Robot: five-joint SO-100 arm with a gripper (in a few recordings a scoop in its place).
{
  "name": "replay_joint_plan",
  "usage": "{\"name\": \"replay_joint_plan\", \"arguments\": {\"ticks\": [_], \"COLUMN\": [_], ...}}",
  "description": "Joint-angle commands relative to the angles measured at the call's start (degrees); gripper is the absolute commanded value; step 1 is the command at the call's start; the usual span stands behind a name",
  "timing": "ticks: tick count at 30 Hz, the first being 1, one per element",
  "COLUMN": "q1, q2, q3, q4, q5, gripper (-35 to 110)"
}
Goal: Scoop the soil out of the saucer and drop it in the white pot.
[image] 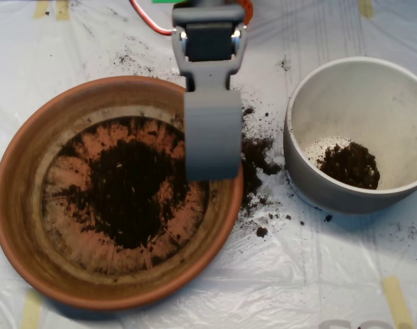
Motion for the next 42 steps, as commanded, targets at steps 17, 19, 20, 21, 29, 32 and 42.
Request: {"name": "replay_joint_plan", "arguments": {"ticks": [17,19,20,21,29,32,42], "q1": [16.7,16.5,16.3,15.8,14.2,15.0,19.2], "q2": [14.6,15.7,16.6,17.3,14.5,10.9,-7.7], "q3": [42.3,44.5,46.0,46.8,47.4,45.6,30.8], "q4": [-36.7,-37.6,-38.4,-38.1,-31.1,-30.8,-26.1], "q5": [-4.0,-3.2,-3.0,-3.1,-2.8,-3.0,-1.9], "gripper": [38,45,48,49,51,52,50]}}
